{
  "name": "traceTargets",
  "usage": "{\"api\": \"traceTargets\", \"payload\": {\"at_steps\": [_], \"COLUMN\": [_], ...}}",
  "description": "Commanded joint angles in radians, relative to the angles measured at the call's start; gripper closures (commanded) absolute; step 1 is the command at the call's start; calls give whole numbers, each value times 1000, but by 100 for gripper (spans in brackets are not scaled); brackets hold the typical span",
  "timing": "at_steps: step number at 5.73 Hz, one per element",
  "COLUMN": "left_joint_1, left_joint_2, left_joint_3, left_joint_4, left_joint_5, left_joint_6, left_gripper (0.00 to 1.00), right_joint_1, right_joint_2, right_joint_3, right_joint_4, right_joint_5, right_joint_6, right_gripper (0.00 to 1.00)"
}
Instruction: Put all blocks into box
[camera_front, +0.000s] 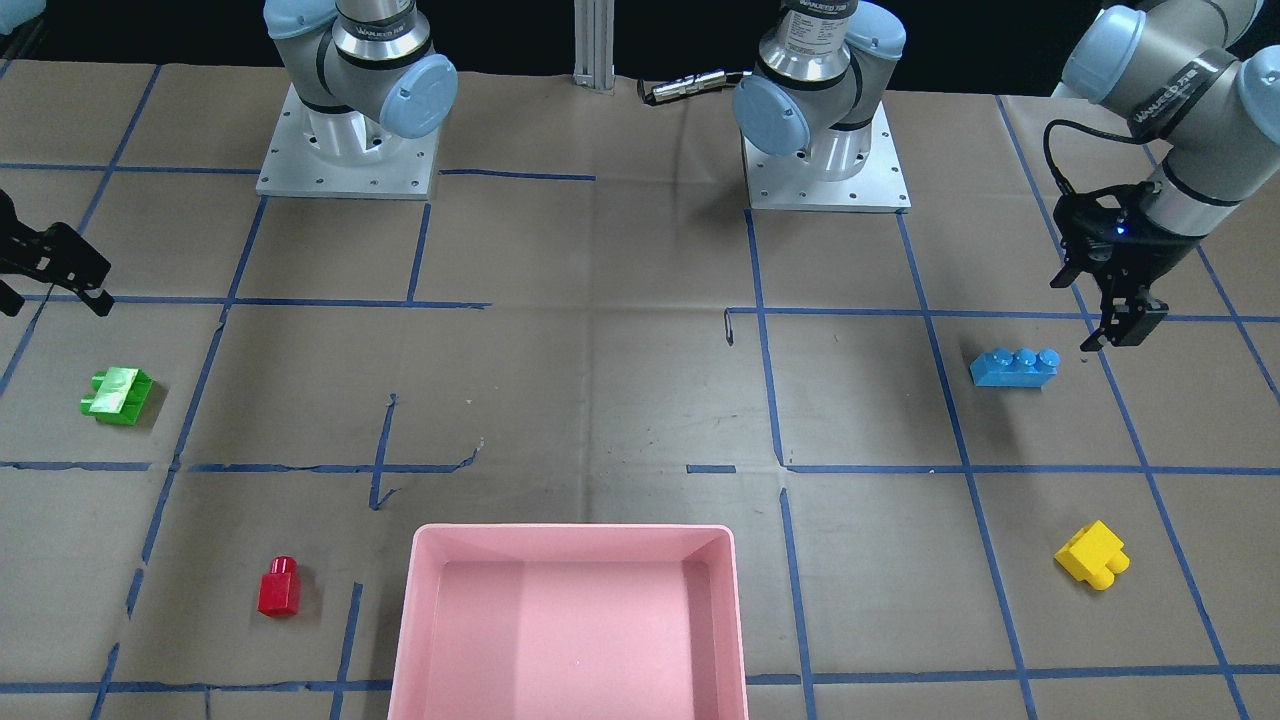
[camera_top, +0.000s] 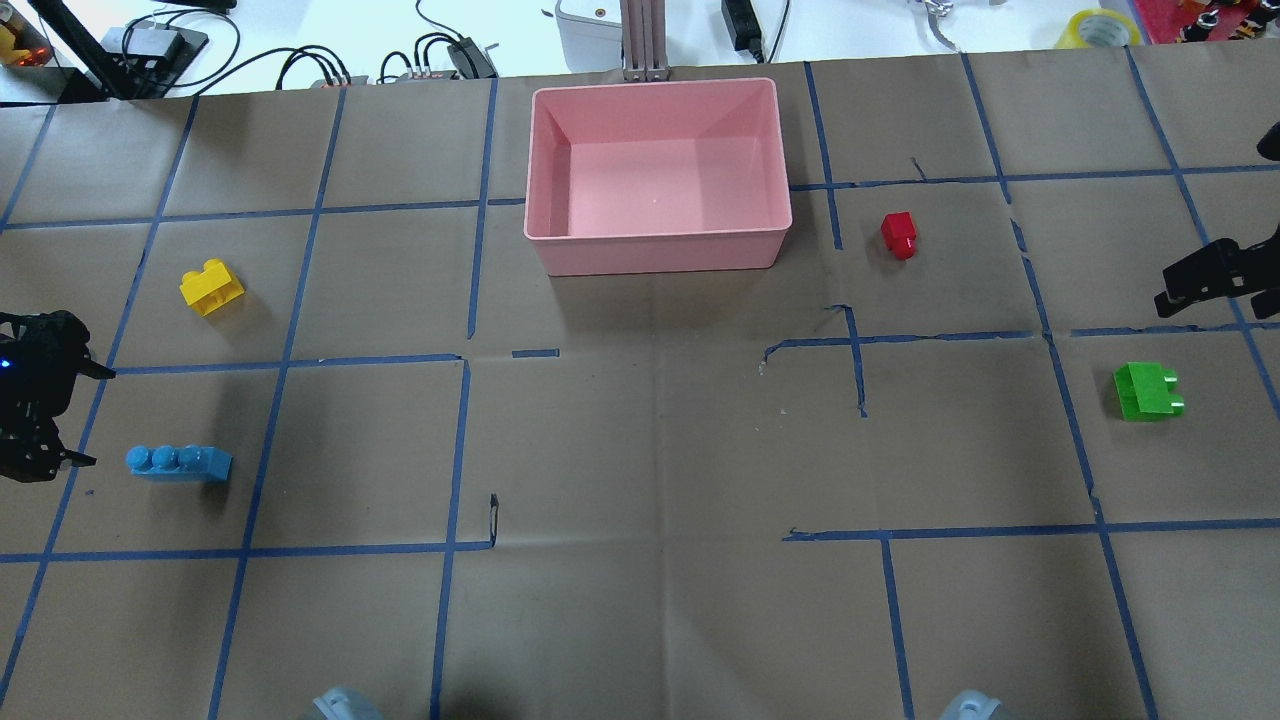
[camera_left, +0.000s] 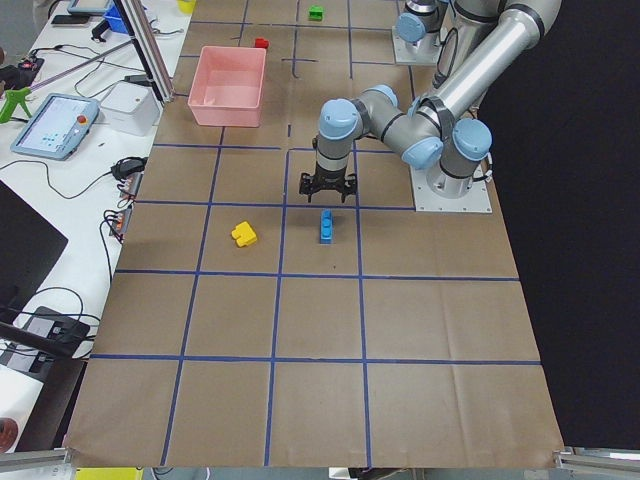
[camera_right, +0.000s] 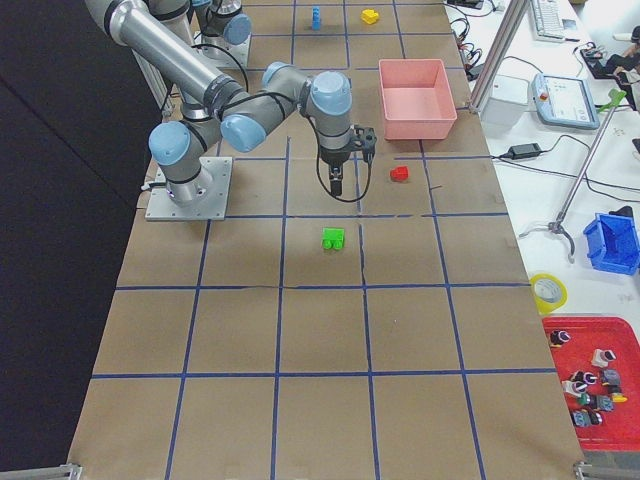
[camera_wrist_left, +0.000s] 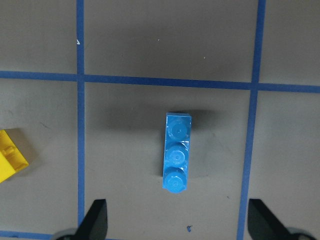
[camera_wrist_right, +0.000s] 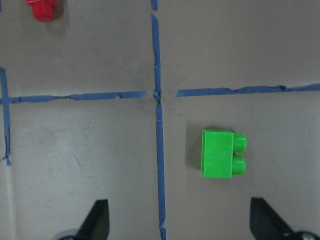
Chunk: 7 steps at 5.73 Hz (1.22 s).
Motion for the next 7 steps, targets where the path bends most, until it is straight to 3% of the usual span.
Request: {"api": "traceTargets", "payload": {"at_steps": [1,3,7], "left_joint_1": [2,2,51], "left_joint_2": [-101,-187,-204], "left_joint_3": [-28,-39,-96], "left_joint_4": [71,144,189], "left_joint_5": [-41,-70,-69], "left_joint_6": [1,-4,2], "left_gripper": [2,2,1], "right_joint_1": [-29,-54,-68], "right_joint_2": [78,234,282], "right_joint_3": [91,99,159], "right_joint_4": [-171,-360,-463], "right_joint_5": [5,-3,-66], "right_joint_6": [31,28,27], "right_gripper": [2,5,6]}}
